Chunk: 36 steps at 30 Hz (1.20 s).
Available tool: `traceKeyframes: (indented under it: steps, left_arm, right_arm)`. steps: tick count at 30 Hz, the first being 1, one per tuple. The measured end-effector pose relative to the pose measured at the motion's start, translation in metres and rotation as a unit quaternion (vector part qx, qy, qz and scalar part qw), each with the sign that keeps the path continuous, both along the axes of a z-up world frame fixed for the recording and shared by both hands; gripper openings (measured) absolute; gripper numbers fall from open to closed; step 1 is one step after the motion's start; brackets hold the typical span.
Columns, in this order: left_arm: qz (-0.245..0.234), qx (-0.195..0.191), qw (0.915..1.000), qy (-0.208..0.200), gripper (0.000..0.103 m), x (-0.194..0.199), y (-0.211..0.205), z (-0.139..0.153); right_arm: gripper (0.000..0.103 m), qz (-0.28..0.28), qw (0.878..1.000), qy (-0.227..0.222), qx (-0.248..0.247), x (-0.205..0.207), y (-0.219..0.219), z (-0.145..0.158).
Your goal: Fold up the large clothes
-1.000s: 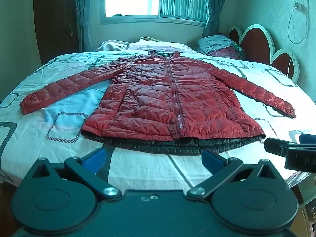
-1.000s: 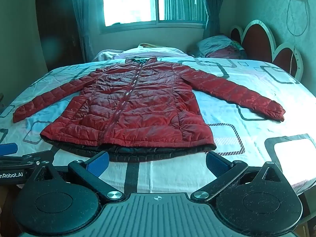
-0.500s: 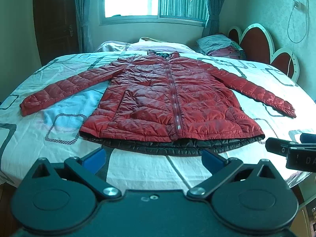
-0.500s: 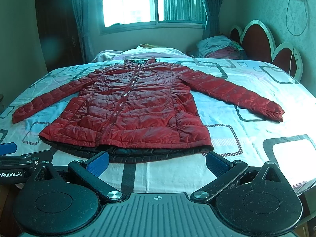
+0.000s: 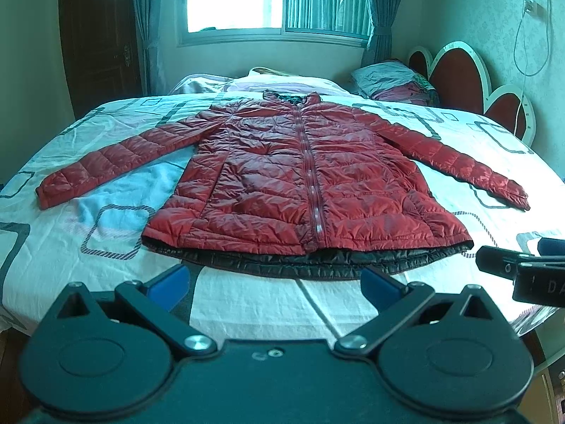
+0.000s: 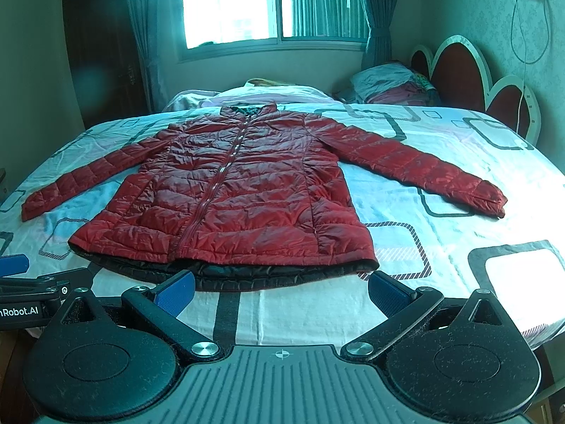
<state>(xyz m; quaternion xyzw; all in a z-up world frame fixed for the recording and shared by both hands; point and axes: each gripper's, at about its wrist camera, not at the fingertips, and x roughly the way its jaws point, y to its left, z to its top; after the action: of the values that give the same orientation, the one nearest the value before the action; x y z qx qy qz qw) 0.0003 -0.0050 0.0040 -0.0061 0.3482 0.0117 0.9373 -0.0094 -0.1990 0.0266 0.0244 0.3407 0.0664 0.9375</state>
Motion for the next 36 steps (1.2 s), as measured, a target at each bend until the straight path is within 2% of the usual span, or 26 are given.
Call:
traceKeyframes:
  steps: [36]
  left_arm:
    - [0.002,0.001,1.0000,0.002,0.103,0.0014,-0.0008,-0.0020]
  right_arm:
    - [0.103,0.001,1.000,0.002,-0.001,0.0000,-0.0035,-0.0041]
